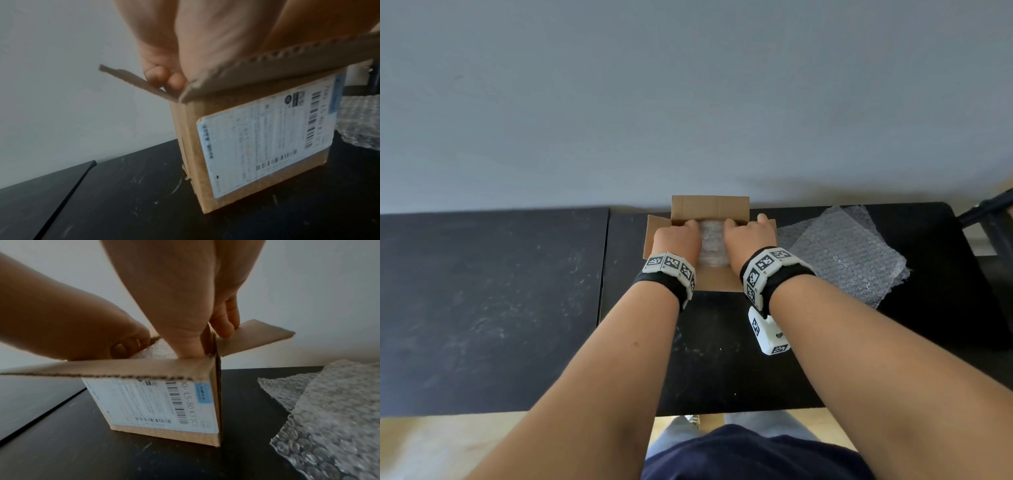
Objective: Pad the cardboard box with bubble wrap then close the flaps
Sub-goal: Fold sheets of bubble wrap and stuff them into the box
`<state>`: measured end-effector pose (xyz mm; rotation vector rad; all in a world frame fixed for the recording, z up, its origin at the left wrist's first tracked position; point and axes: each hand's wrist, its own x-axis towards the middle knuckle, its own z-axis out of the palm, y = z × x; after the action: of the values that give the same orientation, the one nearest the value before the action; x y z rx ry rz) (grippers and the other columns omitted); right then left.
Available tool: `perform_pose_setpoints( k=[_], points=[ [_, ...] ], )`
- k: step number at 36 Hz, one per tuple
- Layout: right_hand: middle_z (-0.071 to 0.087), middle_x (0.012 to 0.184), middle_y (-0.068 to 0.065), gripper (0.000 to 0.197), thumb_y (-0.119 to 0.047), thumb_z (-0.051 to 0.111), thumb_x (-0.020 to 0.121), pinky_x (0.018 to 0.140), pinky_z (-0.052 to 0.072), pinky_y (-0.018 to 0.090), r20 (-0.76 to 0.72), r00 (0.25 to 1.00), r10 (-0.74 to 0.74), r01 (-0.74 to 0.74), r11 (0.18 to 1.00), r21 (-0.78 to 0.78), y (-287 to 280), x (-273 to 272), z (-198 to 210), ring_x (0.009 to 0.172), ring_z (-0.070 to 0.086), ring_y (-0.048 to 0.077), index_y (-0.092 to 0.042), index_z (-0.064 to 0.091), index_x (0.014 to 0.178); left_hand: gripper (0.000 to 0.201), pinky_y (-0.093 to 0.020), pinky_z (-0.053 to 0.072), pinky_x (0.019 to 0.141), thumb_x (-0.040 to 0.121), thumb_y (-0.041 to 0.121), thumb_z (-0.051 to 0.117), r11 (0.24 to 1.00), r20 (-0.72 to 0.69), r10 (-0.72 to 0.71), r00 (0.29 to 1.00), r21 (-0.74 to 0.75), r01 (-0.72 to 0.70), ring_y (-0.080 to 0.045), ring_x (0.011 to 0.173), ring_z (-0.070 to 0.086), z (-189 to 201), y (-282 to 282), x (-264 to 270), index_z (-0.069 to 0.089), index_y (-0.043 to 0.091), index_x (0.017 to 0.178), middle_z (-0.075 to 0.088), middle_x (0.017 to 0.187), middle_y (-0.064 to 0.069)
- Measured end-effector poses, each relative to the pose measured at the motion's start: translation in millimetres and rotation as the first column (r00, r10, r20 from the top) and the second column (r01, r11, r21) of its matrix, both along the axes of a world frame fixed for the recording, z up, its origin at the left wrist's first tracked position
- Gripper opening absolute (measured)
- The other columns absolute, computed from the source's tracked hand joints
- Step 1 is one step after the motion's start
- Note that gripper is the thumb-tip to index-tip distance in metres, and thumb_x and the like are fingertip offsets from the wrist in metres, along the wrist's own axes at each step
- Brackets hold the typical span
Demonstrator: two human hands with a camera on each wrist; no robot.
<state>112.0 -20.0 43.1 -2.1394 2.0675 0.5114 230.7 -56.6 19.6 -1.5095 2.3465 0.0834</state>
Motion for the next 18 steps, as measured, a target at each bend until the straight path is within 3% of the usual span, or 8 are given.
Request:
perform_pose_setpoints(
  k=[9,13,18],
  points=[
    [0.069,0.087,0.006,0.025,0.003,0.048,0.083,0.107,0.025,0.04,-0.006,1.0,-0.019,0.019,1.0,-0.018,-7.4,-2.8,-9.1,0.085,0.063,0.028,-0.003,0.053,0.107,0.028,-0.031,0.04,0.06,0.094,-0.002,0.041,0.998,0.041,-0.062,0.997,-0.011,0.063,-0.026,0.094,0.068,-0.2,-7.0,-5.4,0.051,0.002,0.12,0.069,0.106,-0.008],
    [0.069,0.095,0.009,0.025,-0.002,0.051,0.088,0.107,0.026,0.041,-0.017,0.999,-0.034,0.034,0.999,0.008,-4.7,-3.0,-7.7,0.1,0.059,0.03,-0.002,0.052,0.112,0.029,-0.031,0.04,0.061,0.093,-0.003,0.04,0.998,0.02,-0.059,0.998,-0.026,0.059,-0.026,0.096,0.067,-1.0,-5.7,-2.3,0.053,0.004,0.118,0.069,0.107,-0.007],
    [0.067,0.102,0.005,0.03,-0.01,0.054,0.082,0.105,0.025,0.046,-0.08,0.996,-0.043,0.048,0.997,0.053,-1.9,-1.2,-4.6,0.107,0.056,0.028,-0.01,0.055,0.112,0.031,-0.033,0.04,0.067,0.093,-0.003,0.041,0.998,0.011,-0.049,0.999,-0.046,0.049,-0.029,0.105,0.063,4.0,-1.2,2.1,0.055,0.006,0.119,0.066,0.114,-0.01]
  ],
)
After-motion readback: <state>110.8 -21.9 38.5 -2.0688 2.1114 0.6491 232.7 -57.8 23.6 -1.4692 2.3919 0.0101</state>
